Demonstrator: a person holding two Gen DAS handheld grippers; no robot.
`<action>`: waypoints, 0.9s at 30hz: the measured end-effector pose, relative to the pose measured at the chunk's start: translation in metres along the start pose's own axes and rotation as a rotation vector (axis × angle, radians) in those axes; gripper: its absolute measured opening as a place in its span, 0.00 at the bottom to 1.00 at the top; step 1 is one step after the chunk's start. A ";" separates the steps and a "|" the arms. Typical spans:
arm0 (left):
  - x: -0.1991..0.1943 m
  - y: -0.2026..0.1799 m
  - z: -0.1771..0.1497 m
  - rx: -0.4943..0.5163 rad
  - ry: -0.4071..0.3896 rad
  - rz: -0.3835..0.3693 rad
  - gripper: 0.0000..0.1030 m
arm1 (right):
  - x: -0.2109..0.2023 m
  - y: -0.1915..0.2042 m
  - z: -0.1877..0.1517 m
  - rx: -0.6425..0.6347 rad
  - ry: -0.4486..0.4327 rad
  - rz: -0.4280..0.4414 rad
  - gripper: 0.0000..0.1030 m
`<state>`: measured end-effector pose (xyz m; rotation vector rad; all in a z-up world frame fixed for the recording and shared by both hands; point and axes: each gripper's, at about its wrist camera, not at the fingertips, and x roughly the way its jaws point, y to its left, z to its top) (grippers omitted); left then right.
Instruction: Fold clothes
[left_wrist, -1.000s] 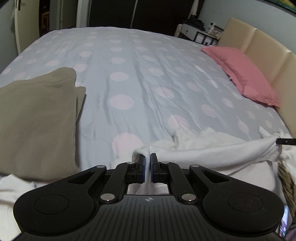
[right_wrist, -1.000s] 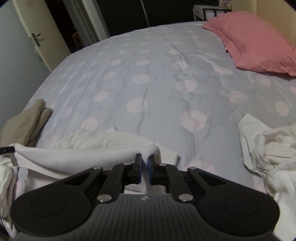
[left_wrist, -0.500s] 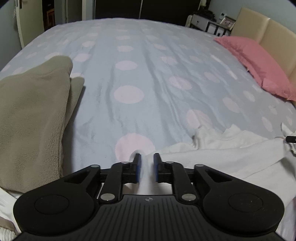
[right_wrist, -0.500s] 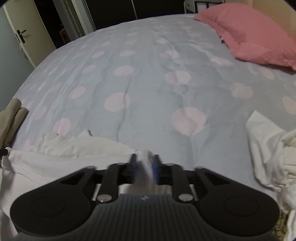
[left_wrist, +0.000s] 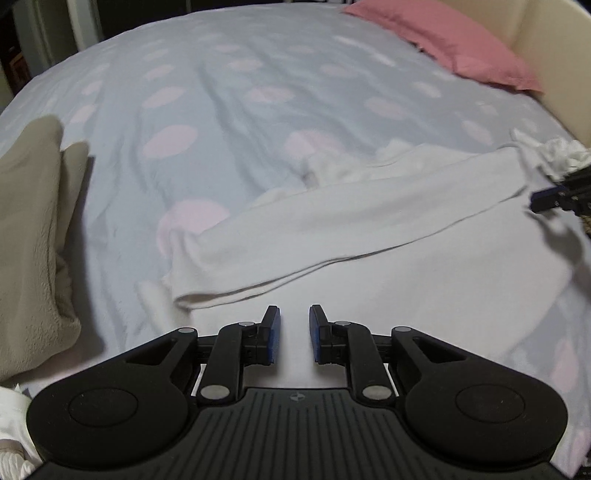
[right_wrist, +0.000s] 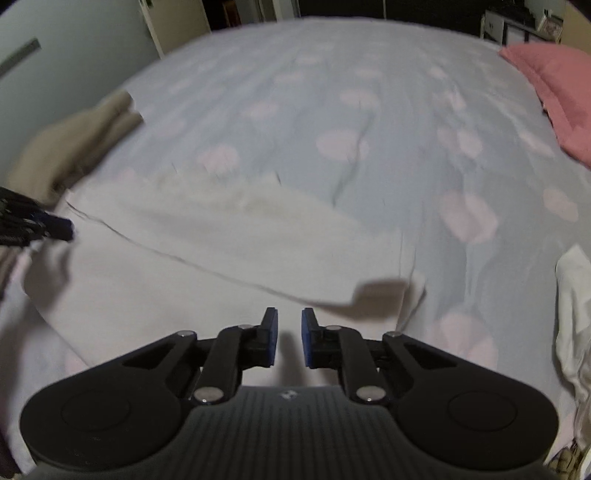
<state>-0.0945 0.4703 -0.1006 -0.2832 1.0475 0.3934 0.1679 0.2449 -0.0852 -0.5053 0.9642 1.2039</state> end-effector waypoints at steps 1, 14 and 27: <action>0.004 0.003 -0.001 -0.009 0.003 0.010 0.14 | 0.007 -0.002 0.000 0.008 0.019 -0.013 0.14; 0.034 0.003 0.029 -0.062 -0.124 0.143 0.14 | 0.031 -0.005 0.029 0.071 -0.096 -0.133 0.13; -0.010 -0.011 0.044 -0.089 -0.266 0.059 0.29 | -0.006 -0.006 0.051 0.134 -0.263 -0.166 0.14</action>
